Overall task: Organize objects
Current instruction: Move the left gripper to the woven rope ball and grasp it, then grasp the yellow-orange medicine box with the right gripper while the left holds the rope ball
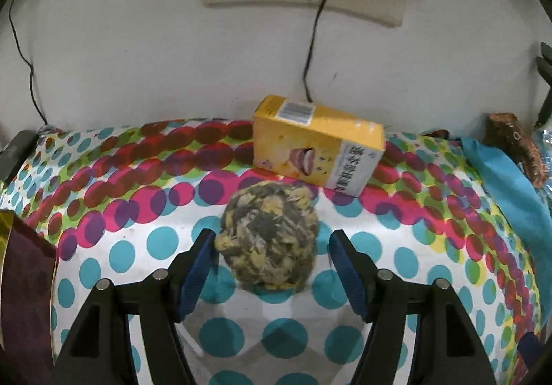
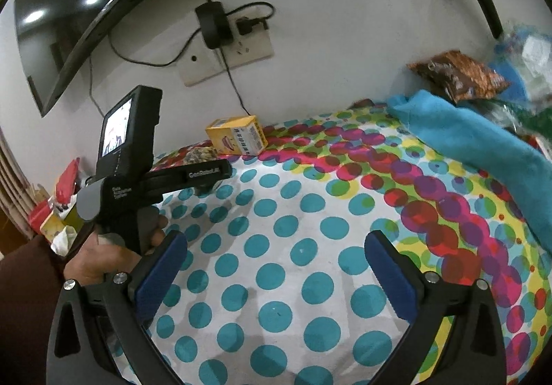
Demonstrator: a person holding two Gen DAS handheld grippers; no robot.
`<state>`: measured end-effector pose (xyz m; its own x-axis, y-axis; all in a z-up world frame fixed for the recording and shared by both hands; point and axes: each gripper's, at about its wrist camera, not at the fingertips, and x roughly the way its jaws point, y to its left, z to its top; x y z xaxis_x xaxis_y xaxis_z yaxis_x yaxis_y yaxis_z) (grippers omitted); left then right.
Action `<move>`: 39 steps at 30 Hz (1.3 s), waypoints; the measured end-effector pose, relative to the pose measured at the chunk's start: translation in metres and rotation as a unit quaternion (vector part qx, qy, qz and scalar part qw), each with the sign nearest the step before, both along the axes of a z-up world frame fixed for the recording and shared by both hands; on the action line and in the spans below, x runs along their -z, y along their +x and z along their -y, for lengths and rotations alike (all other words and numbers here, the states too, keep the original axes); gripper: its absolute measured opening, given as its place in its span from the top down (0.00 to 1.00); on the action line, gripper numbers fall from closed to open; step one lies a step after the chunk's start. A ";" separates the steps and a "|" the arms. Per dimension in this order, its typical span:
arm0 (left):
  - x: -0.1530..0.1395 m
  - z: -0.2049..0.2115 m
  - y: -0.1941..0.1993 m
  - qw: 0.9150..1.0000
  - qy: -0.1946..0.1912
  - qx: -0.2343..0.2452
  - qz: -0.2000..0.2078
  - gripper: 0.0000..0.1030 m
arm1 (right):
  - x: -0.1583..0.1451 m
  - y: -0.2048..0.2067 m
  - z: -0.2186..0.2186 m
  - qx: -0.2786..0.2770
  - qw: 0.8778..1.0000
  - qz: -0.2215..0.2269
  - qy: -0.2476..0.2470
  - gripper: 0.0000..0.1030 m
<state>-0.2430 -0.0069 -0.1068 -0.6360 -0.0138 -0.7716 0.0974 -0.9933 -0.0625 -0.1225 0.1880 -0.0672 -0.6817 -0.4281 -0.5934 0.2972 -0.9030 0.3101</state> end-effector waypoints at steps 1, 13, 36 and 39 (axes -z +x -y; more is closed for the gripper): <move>0.001 0.002 -0.001 1.000 -0.001 -0.006 0.004 0.32 | 0.001 -0.001 -0.002 0.002 1.000 0.005 -0.004 0.00; 0.001 0.014 0.006 1.000 0.027 -0.011 -0.006 0.51 | 0.008 -0.020 0.005 -0.012 0.999 0.032 0.012 0.00; 0.001 0.004 -0.002 0.999 -0.007 -0.032 0.001 0.51 | 0.018 -0.200 0.114 -0.225 0.964 0.014 0.140 0.24; 0.001 0.003 -0.002 0.999 -0.010 -0.032 0.001 0.51 | 0.025 -0.207 0.127 -0.240 0.959 0.025 0.148 0.47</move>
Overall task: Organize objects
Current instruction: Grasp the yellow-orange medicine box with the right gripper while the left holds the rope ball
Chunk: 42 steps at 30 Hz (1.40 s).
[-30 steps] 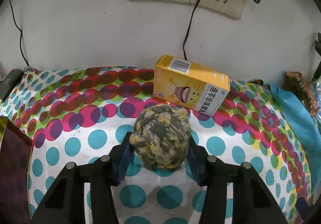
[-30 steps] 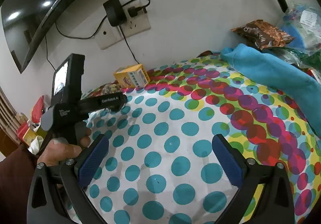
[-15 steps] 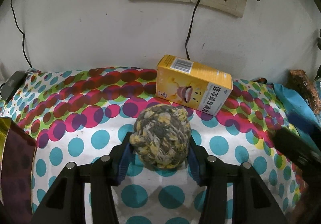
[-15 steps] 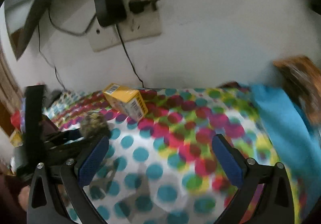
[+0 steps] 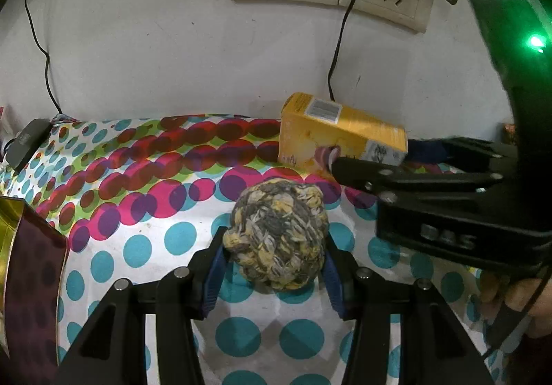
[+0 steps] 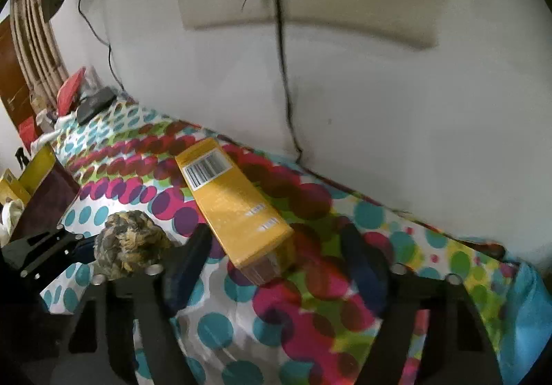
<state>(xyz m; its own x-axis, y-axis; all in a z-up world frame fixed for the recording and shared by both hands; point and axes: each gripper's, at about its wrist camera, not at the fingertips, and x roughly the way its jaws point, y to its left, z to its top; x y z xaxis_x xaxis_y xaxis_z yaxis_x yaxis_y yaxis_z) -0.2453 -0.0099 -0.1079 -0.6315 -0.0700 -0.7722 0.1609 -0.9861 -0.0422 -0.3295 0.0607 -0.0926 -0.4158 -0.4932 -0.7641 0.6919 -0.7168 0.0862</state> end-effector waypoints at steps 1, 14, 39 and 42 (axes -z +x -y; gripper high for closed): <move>0.000 0.000 0.000 1.000 -0.001 0.000 0.000 0.51 | 0.002 -0.001 0.003 -0.004 1.000 0.003 0.001 0.59; -0.001 -0.002 0.000 1.000 -0.006 0.000 0.002 0.51 | -0.006 0.037 -0.021 0.047 0.998 -0.006 -0.042 0.73; 0.000 -0.004 -0.003 1.000 -0.015 -0.001 0.003 0.51 | -0.006 0.145 -0.084 0.157 0.987 0.007 -0.019 0.39; -0.001 -0.006 -0.003 1.000 -0.017 -0.001 0.004 0.51 | -0.007 0.139 -0.085 0.162 0.987 0.014 -0.017 0.71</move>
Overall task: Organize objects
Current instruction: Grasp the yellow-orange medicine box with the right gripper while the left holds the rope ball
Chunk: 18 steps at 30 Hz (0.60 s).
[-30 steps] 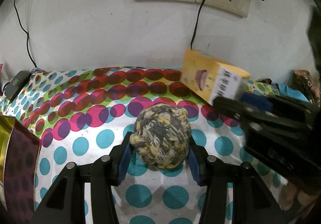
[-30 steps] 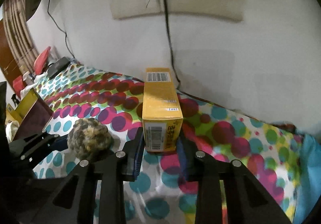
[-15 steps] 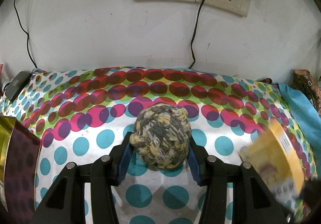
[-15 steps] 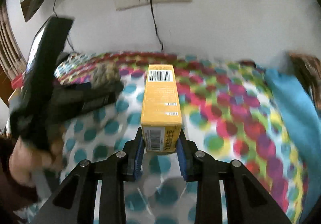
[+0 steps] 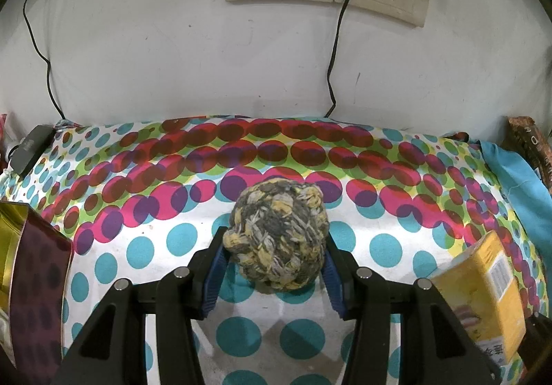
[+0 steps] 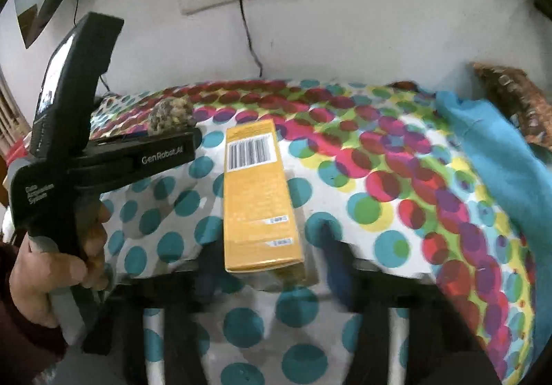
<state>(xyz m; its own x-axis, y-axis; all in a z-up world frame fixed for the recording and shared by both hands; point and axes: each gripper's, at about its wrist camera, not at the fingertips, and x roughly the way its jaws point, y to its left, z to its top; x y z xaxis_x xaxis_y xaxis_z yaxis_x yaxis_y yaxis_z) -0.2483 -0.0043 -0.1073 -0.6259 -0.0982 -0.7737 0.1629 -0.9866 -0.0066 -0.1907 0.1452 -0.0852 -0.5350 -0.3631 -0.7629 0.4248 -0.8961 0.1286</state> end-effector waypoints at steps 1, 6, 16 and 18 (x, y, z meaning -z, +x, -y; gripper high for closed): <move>0.000 0.000 0.000 1.000 -0.001 0.000 0.000 0.51 | -0.002 0.000 -0.002 0.004 1.000 -0.003 0.000 0.71; -0.001 -0.001 0.000 1.000 -0.004 0.000 0.000 0.51 | -0.006 0.007 -0.011 0.014 1.000 0.003 -0.007 0.72; -0.008 0.006 0.007 1.000 0.013 -0.013 -0.020 0.51 | -0.010 0.047 0.001 0.045 0.999 -0.014 0.012 0.72; -0.010 0.006 0.013 0.999 0.007 -0.014 -0.028 0.51 | -0.012 0.052 0.006 0.053 0.998 -0.031 0.029 0.72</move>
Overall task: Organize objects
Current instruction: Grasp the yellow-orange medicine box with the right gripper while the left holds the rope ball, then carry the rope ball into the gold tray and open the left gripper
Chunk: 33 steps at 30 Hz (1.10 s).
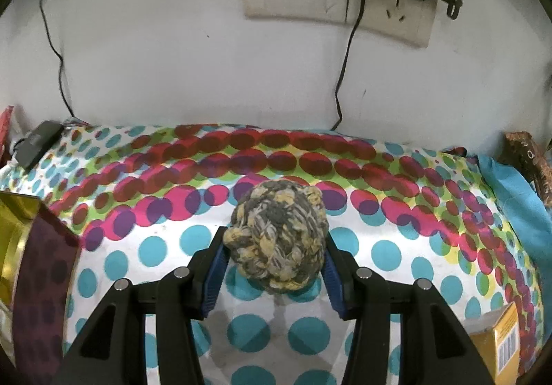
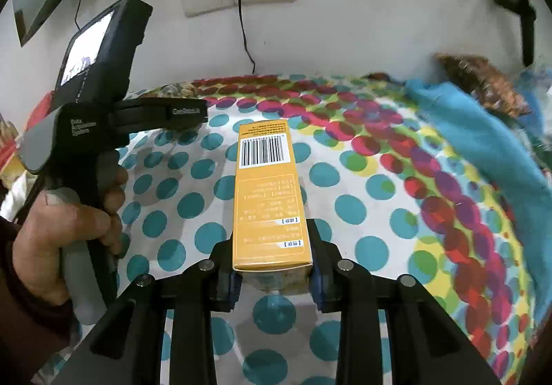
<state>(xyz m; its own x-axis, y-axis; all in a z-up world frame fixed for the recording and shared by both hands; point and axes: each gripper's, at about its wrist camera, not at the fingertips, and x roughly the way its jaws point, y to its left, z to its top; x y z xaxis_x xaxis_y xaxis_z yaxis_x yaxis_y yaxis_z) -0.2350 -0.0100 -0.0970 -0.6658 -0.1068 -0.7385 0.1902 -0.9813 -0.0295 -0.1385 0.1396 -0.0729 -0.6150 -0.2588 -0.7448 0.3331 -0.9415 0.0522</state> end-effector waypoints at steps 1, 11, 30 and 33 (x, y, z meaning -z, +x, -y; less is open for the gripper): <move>-0.001 -0.002 0.003 1.000 -0.004 0.003 0.000 0.51 | -0.001 0.002 0.003 0.002 1.000 -0.007 0.012 0.72; -0.005 -0.014 0.049 0.999 -0.031 0.022 0.007 0.51 | -0.004 0.009 0.010 -0.001 0.999 -0.030 0.034 0.72; -0.084 0.024 0.160 0.997 -0.072 0.012 -0.030 0.51 | 0.000 0.004 0.004 0.016 0.999 -0.017 0.034 0.71; -0.097 0.042 0.178 0.997 -0.068 0.010 -0.032 0.51 | 0.000 0.004 0.004 0.019 0.999 -0.017 0.037 0.70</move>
<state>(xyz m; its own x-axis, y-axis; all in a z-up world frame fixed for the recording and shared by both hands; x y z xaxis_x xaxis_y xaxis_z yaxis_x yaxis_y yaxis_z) -0.0566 -0.0521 -0.0004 -0.7138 -0.1894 -0.6742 0.1718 -0.9807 0.0936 -0.1341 0.1357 -0.0732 -0.6481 -0.1800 -0.7400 0.2970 -0.9545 -0.0280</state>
